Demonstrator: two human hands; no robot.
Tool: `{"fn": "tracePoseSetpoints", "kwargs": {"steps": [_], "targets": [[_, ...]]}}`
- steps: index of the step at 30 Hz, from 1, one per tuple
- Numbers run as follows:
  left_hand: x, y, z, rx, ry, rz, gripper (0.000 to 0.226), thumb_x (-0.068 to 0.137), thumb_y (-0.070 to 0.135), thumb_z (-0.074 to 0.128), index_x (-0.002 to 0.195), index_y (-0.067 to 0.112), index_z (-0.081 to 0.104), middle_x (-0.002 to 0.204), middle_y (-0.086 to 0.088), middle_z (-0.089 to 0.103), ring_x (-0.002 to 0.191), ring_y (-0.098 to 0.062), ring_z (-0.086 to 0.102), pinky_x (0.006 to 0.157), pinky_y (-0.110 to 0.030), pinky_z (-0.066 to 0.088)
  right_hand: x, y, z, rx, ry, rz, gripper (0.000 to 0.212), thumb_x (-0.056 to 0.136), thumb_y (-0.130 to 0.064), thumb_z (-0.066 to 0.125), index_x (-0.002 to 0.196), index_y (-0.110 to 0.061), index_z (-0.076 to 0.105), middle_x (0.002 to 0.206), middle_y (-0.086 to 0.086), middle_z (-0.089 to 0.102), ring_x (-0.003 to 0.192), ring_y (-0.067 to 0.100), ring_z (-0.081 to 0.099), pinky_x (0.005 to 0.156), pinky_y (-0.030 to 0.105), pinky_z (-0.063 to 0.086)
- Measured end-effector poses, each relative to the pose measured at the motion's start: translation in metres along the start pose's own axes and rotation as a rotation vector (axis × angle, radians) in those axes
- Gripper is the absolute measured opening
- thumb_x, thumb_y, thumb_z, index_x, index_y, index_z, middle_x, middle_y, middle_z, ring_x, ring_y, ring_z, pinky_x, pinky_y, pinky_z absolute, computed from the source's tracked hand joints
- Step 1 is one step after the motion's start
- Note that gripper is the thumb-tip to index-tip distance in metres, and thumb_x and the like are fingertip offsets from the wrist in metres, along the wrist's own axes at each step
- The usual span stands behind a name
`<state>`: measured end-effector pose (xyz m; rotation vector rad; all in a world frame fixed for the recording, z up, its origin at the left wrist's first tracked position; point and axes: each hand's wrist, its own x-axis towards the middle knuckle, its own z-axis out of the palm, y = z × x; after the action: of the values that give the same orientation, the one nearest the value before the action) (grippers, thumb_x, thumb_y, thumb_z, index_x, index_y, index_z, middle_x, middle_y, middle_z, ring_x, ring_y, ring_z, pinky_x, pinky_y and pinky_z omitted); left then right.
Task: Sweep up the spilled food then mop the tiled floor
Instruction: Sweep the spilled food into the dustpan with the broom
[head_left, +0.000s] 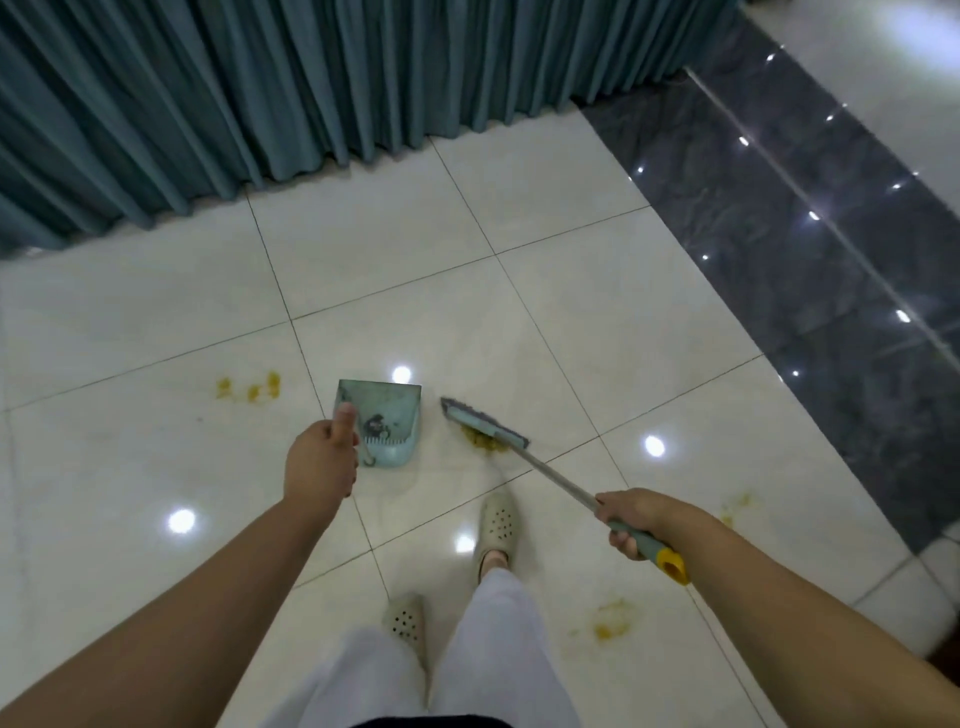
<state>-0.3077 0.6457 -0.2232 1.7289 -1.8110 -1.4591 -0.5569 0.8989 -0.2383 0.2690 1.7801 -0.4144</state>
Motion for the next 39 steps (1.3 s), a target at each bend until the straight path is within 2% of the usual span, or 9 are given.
{"fn": "tracePoseSetpoints", "kwargs": {"steps": [5,8,12,17,23,27,31,36,39], "targets": [[-0.006,-0.008,-0.007,0.029,-0.103,0.021,0.06,0.095,0.056,0.035,0.075,0.003,0.056,0.055,-0.009,0.051,0.043,-0.021,0.043,0.048,-0.028,0.039,-0.006,0.012,-0.006,0.248,-0.001,-0.012,0.023,0.1,-0.012,0.042,0.122,-0.017,0.046,0.06,0.006,0.039,0.027,0.009,0.035,0.029,0.012,0.033],[-0.009,-0.014,-0.013,0.073,-0.186,0.028,0.057,0.094,0.056,0.036,0.073,0.006,0.054,0.055,-0.008,0.049,0.042,-0.02,0.041,0.048,-0.028,0.038,-0.004,0.004,-0.003,0.334,-0.01,0.0,0.009,0.1,-0.013,0.043,0.108,-0.008,0.045,0.057,0.008,0.04,0.023,0.009,0.034,0.027,0.011,0.033],[-0.003,-0.016,-0.026,0.194,-0.32,0.064,0.055,0.095,0.053,0.036,0.072,0.007,0.054,0.054,-0.006,0.048,0.042,-0.019,0.04,0.045,-0.026,0.038,0.005,-0.009,0.008,0.421,0.005,0.02,0.018,0.1,-0.014,0.042,0.085,-0.004,0.041,0.063,0.011,0.039,0.02,0.009,0.032,0.026,0.009,0.033],[0.01,-0.013,-0.034,0.352,-0.464,0.085,0.053,0.095,0.051,0.036,0.07,0.008,0.052,0.052,-0.005,0.048,0.038,-0.017,0.039,0.041,-0.023,0.035,0.015,-0.016,0.034,0.368,0.017,0.042,0.017,0.1,-0.011,0.041,0.085,-0.003,0.043,0.07,0.013,0.042,0.02,0.01,0.034,0.029,0.01,0.036],[0.018,-0.003,-0.028,0.404,-0.56,0.072,0.05,0.097,0.046,0.039,0.068,0.007,0.05,0.048,-0.005,0.046,0.029,-0.01,0.035,0.035,-0.02,0.032,0.018,-0.015,0.054,0.361,0.009,0.06,0.014,0.1,-0.013,0.039,0.109,-0.001,0.041,0.071,0.012,0.043,0.02,0.01,0.033,0.03,0.01,0.036],[0.026,0.005,-0.018,0.428,-0.587,0.079,0.051,0.097,0.047,0.037,0.069,0.007,0.05,0.049,-0.005,0.046,0.032,-0.013,0.036,0.037,-0.021,0.033,0.014,-0.012,0.06,0.31,0.008,0.077,0.017,0.099,-0.015,0.041,0.11,-0.003,0.043,0.069,0.011,0.045,0.021,0.009,0.034,0.03,0.011,0.036],[0.027,0.01,-0.003,0.415,-0.6,0.075,0.051,0.097,0.049,0.037,0.07,0.007,0.05,0.05,-0.005,0.044,0.037,-0.016,0.035,0.038,-0.021,0.032,0.007,-0.004,0.07,0.245,-0.047,0.106,0.014,0.098,-0.016,0.04,0.1,-0.004,0.048,0.061,0.008,0.044,0.025,0.009,0.035,0.031,0.012,0.036],[0.029,0.019,0.007,0.39,-0.626,0.058,0.05,0.098,0.047,0.036,0.07,0.007,0.049,0.052,-0.005,0.042,0.04,-0.017,0.033,0.038,-0.021,0.031,-0.006,0.004,0.075,0.19,-0.151,0.122,0.013,0.096,-0.013,0.04,0.102,-0.012,0.051,0.039,0.003,0.043,0.026,0.009,0.034,0.03,0.012,0.033],[0.029,0.019,0.005,0.383,-0.619,0.052,0.05,0.098,0.046,0.037,0.07,0.007,0.048,0.053,-0.006,0.042,0.042,-0.016,0.033,0.04,-0.021,0.031,-0.022,0.006,0.07,0.195,-0.203,0.112,0.013,0.096,-0.011,0.04,0.097,-0.013,0.052,0.037,0.003,0.041,0.026,0.009,0.033,0.03,0.011,0.032]]}}
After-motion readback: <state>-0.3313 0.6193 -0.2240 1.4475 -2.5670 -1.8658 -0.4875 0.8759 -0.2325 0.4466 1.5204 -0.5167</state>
